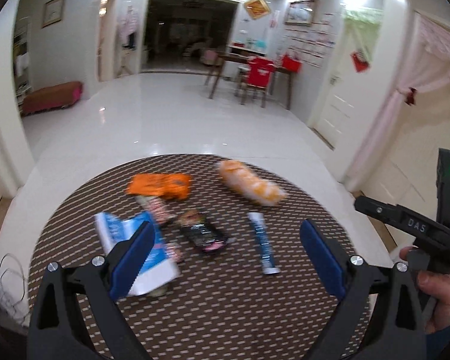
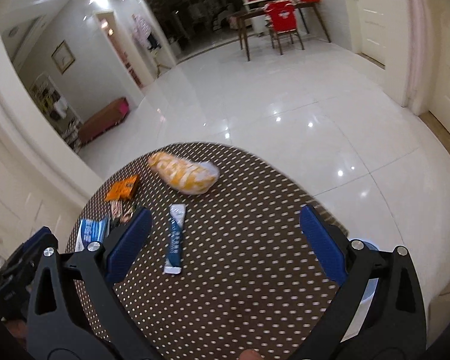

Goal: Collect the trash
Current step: 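Move both tools back over the table toward the tissue pack and sachet, then grasp the blue tissue pack with the left gripper while the right gripper grasps the blue sachet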

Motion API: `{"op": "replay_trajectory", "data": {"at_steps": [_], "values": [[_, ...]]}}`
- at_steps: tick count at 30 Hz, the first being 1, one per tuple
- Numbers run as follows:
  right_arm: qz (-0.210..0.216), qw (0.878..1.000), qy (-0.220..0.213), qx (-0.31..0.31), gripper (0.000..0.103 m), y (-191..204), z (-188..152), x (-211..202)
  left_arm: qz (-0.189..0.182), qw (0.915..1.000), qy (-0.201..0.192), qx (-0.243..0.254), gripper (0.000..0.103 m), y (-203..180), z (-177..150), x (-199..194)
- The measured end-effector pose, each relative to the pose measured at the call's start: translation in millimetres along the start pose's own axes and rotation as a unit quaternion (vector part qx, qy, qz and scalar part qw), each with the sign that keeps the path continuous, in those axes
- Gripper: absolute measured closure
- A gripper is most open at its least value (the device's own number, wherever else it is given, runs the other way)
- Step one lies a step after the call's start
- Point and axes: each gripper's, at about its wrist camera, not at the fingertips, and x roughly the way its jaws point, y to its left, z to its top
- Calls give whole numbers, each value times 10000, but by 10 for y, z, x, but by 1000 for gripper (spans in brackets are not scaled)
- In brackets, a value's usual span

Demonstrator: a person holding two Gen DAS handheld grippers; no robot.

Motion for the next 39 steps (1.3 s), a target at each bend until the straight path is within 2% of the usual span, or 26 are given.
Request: {"op": "replay_trajectory", "data": {"at_steps": [6, 13, 21, 24, 25, 26, 29, 30, 31, 32, 34, 39], "values": [[-7, 9988, 301, -386, 6, 327, -144, 291, 405, 9984, 86, -382, 8, 474, -140, -11], [-5, 9963, 615, -600, 6, 486, -311, 534, 844, 9924, 344, -825, 8, 947, -303, 163], [-228, 9919, 792, -970, 6, 619, -473, 835, 1037, 9889, 729, -772, 9, 1078, -419, 509], [-287, 9900, 853, -1084, 7, 675, -529, 978, 923, 9891, 900, -708, 31, 1058, -453, 635], [-294, 9897, 855, -1108, 10, 689, -538, 1011, 870, 9887, 1010, -684, 44, 1059, -467, 691], [-296, 9893, 859, -1141, 18, 709, -553, 1053, 816, 9886, 1067, -685, 56, 1057, -477, 723], [-405, 9859, 921, -1337, 34, 788, -598, 1217, 712, 9885, 1132, -706, 80, 1074, -506, 759], [-477, 9844, 837, -1471, 36, 819, -611, 1228, 680, 9889, 1125, -696, 83, 1077, -504, 748], [-606, 9814, 790, -1640, 48, 860, -628, 1249, 614, 9899, 1079, -681, 86, 1076, -499, 715], [-652, 9797, 754, -1738, 70, 883, -635, 1248, 628, 9909, 1006, -638, 87, 1066, -490, 669], [-602, 9798, 753, -1753, 87, 867, -633, 1234, 658, 9926, 865, -545, 88, 1056, -483, 563], [-56, 9871, 861, -1345, 91, 630, -613, 1106, 663, 9954, 585, -376, 88, 942, -392, 339]]}}
